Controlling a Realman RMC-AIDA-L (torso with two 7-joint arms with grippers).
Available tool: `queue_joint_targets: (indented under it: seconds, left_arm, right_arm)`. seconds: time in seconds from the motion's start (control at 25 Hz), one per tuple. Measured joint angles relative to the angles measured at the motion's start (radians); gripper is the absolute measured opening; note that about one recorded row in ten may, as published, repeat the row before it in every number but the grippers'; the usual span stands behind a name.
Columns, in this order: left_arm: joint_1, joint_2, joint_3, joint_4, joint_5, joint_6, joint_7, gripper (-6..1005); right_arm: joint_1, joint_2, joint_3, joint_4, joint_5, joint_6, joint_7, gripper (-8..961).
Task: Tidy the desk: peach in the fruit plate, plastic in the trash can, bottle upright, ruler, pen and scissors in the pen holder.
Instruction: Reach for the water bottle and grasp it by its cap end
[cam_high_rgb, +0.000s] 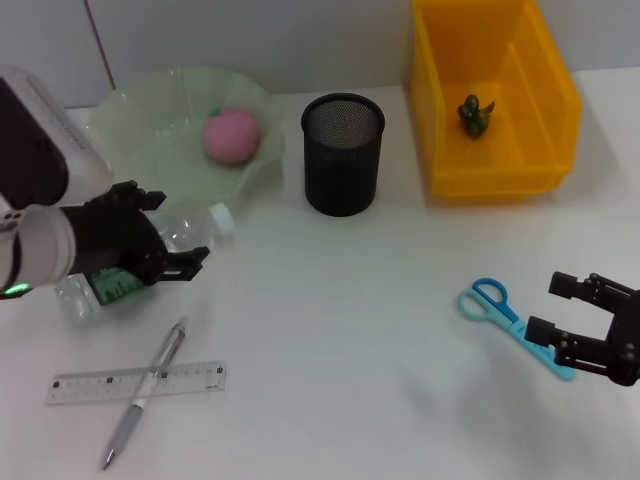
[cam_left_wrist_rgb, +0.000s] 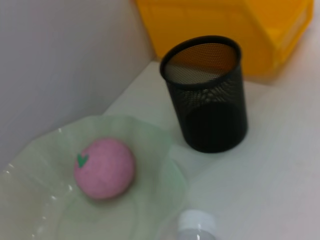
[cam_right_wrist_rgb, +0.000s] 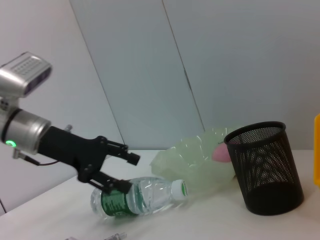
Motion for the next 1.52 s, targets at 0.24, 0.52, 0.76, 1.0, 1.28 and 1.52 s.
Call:
queue_joint_targets:
  seconds: [0.24, 0.52, 0.76, 1.0, 1.28, 1.52]
  left_arm:
    - [-0.089, -0.002, 0.009, -0.115, 0.0, -0.031, 0.0, 801]
    - [-0.113, 0.0, 0.012, -0.153, 0.0, -0.015, -0.001, 798]
    - [-0.099, 0.002, 0.012, -0.13, 0.0, 0.017, -0.001, 796]
    - [0.016, 0.0, 0.017, 0.038, 0.015, 0.034, -0.008, 793]
    - [-0.012, 0.001, 0.005, 0.003, 0.152, -0.017, -0.106, 790]
    - [-0.066, 0.0, 0.013, -0.042, 0.189, 0.003, -0.129, 787]
  right_arm:
    - [0.001, -0.001, -0.002, -0.001, 0.0, 0.0, 0.004, 843]
    - [-0.005, -0.002, 0.0, -0.001, 0.0, 0.0, 0.01, 843]
    - [-0.002, -0.004, 0.001, -0.003, 0.0, -0.008, 0.013, 843]
    - [0.001, -0.009, 0.0, -0.003, 0.0, -0.011, 0.022, 843]
    - [0.002, -0.01, -0.006, -0.005, 0.0, -0.02, 0.024, 843]
    - [0.002, -0.011, -0.006, -0.006, -0.002, -0.025, 0.026, 843]
